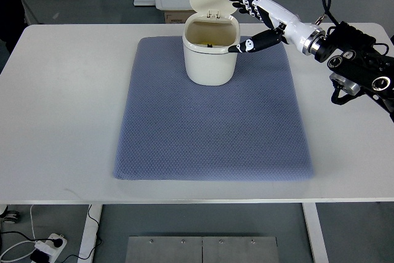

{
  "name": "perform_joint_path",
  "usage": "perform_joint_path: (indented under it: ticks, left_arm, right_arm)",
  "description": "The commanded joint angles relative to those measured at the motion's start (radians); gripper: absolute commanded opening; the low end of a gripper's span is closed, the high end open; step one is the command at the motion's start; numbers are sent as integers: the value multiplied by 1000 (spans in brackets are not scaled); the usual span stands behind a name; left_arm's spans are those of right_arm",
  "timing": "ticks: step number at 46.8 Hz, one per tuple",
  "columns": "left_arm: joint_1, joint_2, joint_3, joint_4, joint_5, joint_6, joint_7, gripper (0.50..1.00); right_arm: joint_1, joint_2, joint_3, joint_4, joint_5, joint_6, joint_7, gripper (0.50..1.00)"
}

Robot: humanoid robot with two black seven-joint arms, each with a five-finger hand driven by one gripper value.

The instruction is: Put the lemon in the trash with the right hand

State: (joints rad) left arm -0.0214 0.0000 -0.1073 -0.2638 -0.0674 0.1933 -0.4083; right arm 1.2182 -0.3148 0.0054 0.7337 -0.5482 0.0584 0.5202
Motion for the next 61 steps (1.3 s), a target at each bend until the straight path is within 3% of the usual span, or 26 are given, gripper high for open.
perform_joint_path:
  ticks: [1,14,44,61]
  left_arm:
    - [0,0,0,0,0,0,0,1000]
    - [0,0,0,0,0,0,0,1000]
    - [0,0,0,0,0,0,0,1000]
    - [0,0,0,0,0,0,0,1000]
  right_arm:
    - [-20,-33,14,18,1,-3,1,985]
    - [-144,-72,180,24,13,-8,-23,987]
    - [-330,-61,435,16,195,-66,-219,1000]
    - [-420,-17,541,26,274,-66,-207,1000]
